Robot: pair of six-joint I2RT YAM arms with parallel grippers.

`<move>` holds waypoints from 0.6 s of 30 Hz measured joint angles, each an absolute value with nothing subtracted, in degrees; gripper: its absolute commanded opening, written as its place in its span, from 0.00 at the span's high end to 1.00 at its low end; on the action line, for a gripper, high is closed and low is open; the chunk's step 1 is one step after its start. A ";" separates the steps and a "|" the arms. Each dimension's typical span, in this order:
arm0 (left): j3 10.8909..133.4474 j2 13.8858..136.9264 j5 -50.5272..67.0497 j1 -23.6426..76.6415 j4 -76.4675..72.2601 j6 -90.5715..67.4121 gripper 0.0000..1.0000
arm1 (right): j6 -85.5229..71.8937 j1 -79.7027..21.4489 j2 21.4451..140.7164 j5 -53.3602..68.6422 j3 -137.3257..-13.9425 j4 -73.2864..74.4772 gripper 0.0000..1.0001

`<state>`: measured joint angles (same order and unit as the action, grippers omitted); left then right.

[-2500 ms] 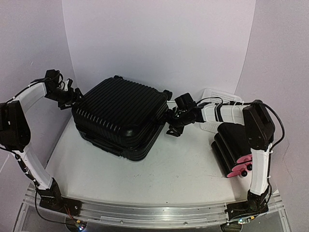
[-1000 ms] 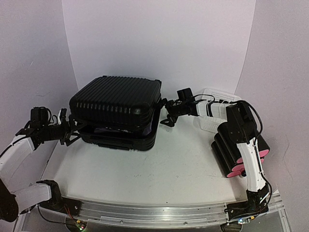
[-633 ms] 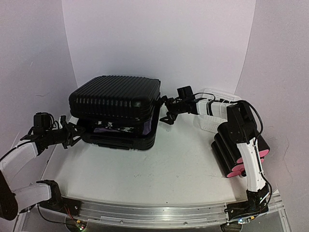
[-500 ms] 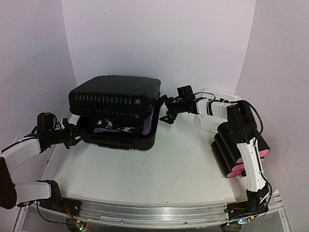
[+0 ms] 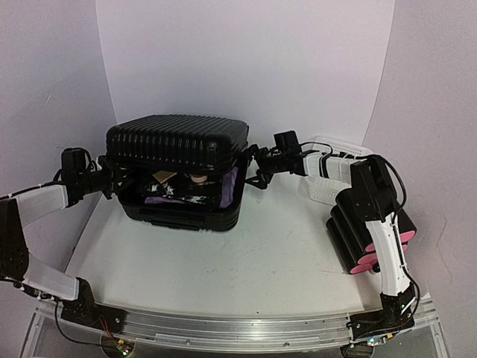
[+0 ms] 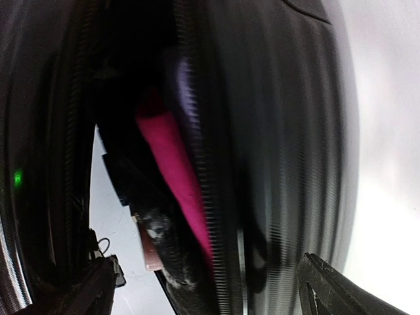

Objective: Open, take out, and arrange the luggage

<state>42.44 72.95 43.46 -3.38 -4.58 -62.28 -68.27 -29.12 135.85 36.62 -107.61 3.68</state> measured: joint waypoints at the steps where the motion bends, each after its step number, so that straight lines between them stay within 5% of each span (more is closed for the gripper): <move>1: 43.94 73.89 43.57 -3.38 -4.78 -62.46 0.60 | -68.27 -29.12 135.85 36.64 -107.61 3.11 0.02; 18: 67.88 89.65 45.25 -0.01 -7.64 -63.02 0.59 | -50.74 -27.94 125.58 33.43 -104.95 12.21 0.02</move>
